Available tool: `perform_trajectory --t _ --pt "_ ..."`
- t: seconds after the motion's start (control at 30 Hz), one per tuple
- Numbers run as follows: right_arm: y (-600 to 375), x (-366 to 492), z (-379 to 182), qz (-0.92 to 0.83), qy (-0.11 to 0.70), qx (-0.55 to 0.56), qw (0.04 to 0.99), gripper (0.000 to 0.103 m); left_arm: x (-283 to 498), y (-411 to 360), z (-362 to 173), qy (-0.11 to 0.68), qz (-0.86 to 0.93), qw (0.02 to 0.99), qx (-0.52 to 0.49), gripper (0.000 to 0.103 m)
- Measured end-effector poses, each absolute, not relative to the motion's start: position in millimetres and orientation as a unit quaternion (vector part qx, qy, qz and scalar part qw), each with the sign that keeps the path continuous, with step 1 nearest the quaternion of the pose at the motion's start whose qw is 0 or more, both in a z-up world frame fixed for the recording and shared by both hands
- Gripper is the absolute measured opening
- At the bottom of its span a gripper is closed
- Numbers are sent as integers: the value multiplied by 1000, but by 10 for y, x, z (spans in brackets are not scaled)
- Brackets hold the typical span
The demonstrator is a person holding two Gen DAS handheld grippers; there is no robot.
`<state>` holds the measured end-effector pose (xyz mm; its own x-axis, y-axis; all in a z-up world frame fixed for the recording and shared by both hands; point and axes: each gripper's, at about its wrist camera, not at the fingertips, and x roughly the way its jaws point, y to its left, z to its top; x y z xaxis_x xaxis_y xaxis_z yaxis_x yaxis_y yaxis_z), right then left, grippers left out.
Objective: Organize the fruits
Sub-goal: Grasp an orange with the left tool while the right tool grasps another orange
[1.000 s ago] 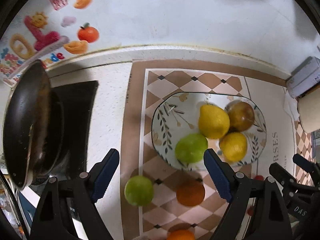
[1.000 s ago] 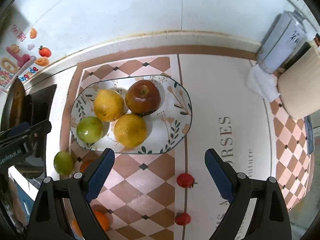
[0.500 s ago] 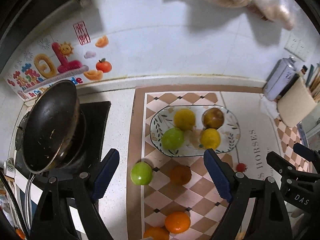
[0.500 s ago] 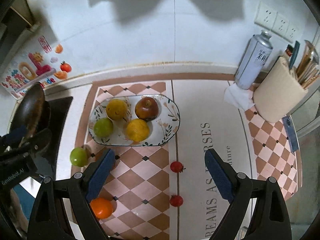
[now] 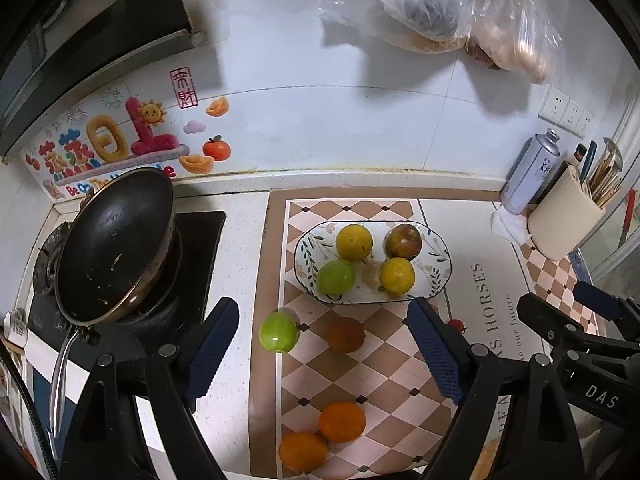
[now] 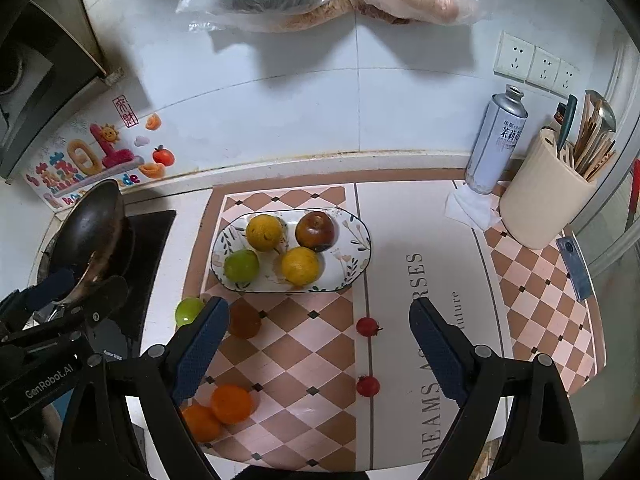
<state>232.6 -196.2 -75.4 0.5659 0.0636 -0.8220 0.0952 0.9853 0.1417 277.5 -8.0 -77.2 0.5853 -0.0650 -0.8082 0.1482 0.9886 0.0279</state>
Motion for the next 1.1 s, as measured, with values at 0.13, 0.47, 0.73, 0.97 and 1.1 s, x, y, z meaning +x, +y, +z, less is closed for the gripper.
perform_trajectory --t 0.13,0.47,0.73,0.97,1.1 --pt "-1929 2322 -836 -2 475 92 875 94 2733 25 -800 454 -47 889 39 86" --pt "-1503 2456 -2074 120 619 181 755 94 2644 511 -1453 516 23 856 26 102" --pt "-1044 2524 -3221 162 719 253 627 92 2418 880 -2313 614 72 786 14 102" --pt "-731 2579 -3517 164 738 202 623 69 2247 951 -2612 655 75 752 -12 102" --pt "-837 2566 -3493 158 735 183 634 65 2207 812 -2648 661 53 748 -4 102"
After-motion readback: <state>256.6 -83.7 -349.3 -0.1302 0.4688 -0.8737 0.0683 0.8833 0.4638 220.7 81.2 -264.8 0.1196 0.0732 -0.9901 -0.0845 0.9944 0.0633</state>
